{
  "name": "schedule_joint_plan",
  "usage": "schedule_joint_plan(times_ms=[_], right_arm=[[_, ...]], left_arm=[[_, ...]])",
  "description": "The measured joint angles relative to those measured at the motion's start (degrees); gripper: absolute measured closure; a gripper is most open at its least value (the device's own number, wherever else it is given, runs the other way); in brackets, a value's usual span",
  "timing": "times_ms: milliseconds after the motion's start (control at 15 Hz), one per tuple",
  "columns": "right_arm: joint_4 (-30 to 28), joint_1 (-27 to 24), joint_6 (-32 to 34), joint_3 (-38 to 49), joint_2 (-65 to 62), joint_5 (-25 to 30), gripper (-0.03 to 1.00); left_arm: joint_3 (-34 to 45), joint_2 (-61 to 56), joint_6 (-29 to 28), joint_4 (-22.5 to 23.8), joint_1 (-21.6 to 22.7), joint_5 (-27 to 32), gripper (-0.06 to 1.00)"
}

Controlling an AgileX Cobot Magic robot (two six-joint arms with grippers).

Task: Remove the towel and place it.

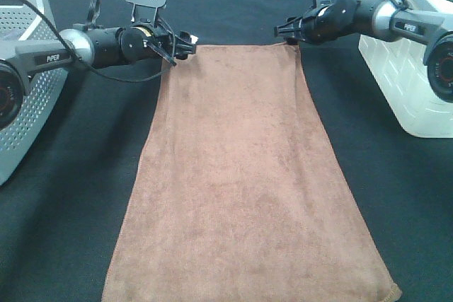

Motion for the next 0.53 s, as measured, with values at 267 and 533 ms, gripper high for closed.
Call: schedule_joint_plan(times_ms=[267, 533], right_arm=[[0.00, -0.29, 0.74, 0.00, 0.40, -0.23, 0.32], [0.00, -0.29, 0.74, 0.00, 3.21, -1.20, 0.32]], left_arm=[[0.00, 0.11, 0.00, 0.00, 0.00, 0.23, 0.16], [0.00, 0.40, -0.11, 0.00, 0.00, 0.80, 0.17]])
